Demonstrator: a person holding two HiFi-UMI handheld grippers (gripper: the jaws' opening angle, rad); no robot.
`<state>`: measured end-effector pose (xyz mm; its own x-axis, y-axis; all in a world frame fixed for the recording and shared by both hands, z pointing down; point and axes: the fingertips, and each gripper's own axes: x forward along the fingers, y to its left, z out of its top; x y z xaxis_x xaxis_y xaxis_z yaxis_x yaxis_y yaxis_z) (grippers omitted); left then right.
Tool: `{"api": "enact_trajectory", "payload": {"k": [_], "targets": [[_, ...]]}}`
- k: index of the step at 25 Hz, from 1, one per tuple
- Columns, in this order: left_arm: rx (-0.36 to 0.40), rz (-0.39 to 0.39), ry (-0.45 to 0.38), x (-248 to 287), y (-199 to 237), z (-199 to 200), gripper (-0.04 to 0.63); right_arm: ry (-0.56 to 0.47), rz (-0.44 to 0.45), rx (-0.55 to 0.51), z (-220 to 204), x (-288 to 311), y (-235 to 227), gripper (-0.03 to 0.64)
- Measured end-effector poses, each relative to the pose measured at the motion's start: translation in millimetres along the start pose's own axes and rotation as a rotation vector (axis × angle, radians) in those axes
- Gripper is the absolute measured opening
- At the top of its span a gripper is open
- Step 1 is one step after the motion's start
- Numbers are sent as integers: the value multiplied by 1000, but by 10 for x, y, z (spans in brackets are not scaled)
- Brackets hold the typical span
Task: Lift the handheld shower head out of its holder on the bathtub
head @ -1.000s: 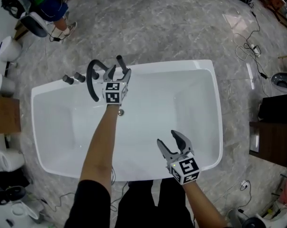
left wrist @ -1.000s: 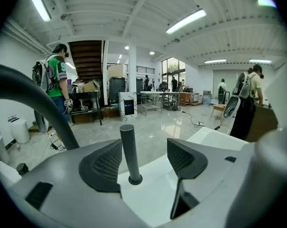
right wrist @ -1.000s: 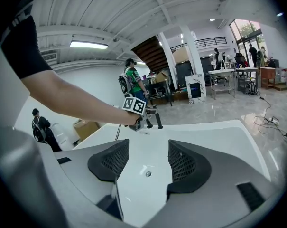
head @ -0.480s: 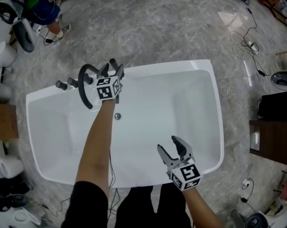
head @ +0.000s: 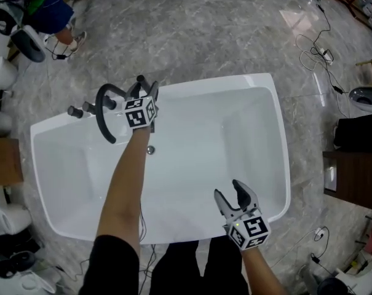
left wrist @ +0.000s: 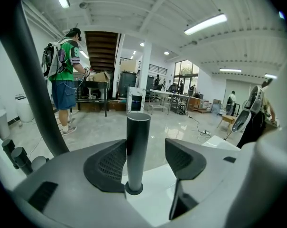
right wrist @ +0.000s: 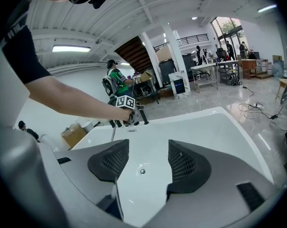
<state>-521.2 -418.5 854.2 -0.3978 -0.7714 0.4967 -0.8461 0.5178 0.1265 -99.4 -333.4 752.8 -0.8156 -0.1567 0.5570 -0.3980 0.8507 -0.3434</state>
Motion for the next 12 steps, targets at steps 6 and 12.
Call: {"api": "enact_trajectory", "payload": {"k": [6,12], "targets": [[16,3,-1,12,56,32,183,5,0,-17,-23,-68,-26,227],[39,-3,47,-49,58,2,133,-1,-6,-13,-49,-169,-20,227]]}}
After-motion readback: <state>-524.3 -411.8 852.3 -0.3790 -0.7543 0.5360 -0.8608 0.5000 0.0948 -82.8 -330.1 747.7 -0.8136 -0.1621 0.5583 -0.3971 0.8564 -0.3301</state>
